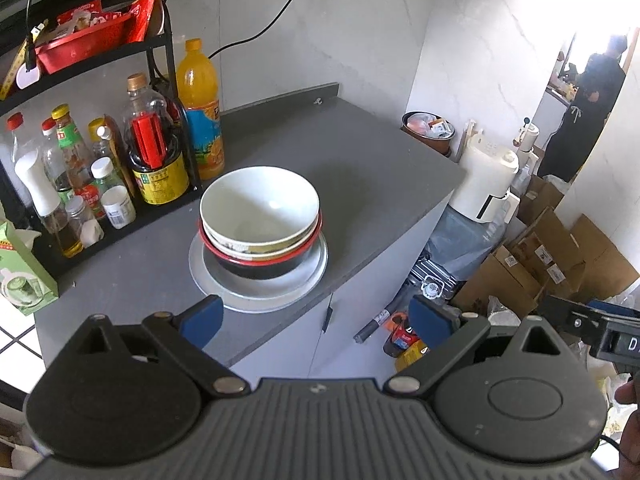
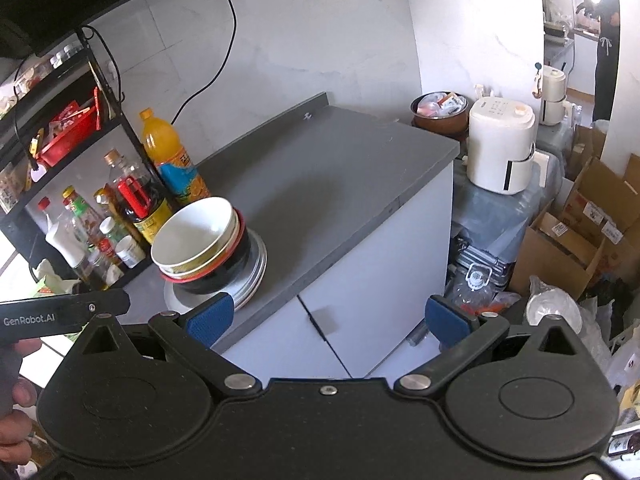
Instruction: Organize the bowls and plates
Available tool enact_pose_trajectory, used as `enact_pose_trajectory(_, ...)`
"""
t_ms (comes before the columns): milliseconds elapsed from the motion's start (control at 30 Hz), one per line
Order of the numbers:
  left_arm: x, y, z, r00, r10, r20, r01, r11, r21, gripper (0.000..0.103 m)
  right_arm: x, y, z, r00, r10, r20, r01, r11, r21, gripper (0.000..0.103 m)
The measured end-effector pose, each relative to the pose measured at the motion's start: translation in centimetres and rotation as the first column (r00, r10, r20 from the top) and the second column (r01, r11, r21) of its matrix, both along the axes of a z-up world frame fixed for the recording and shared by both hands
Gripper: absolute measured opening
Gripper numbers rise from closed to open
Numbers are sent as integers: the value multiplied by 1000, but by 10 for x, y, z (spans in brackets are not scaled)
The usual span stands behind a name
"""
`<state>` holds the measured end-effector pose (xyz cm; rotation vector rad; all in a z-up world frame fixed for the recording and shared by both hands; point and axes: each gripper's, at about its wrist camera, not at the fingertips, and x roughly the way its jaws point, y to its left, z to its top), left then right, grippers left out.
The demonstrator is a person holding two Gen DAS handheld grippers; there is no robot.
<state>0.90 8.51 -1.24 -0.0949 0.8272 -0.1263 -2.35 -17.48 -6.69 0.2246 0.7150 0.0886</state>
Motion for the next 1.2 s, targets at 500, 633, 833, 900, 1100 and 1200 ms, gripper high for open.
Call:
enact_pose_trajectory(500, -11, -13, 5, 999, -24, 29, 23, 999, 46, 98, -10, -4, 4, 999, -41, 12, 41, 997, -58, 103)
enact_pose_trajectory(633, -13, -15, 4, 999, -31, 25, 30, 998, 52, 98, -11, -6, 4, 999, -39, 14, 40, 997, -67, 103)
enact_pose_trajectory(833, -11, -11, 3, 1000, -11, 22, 10, 999, 49, 98, -8, -10, 4, 999, -41, 13, 42, 996, -72, 103)
enact_pose_trajectory(900, -11, -12, 4, 1000, -9, 23, 8, 999, 49, 98, -8, -8, 5, 999, -37, 22, 39, 996, -83, 103)
enact_pose_trajectory(1100, -11, -11, 5, 1000, -5, 24, 3, 999, 53, 98, -5, -4, 8, 999, -21, 39, 25, 994, -107, 103)
enact_pose_trajectory(1200, -11, -10, 5, 1000, 8, 24, -9, 999, 52, 98, -2, -7, 7, 999, -16, 31, 19, 994, -105, 103)
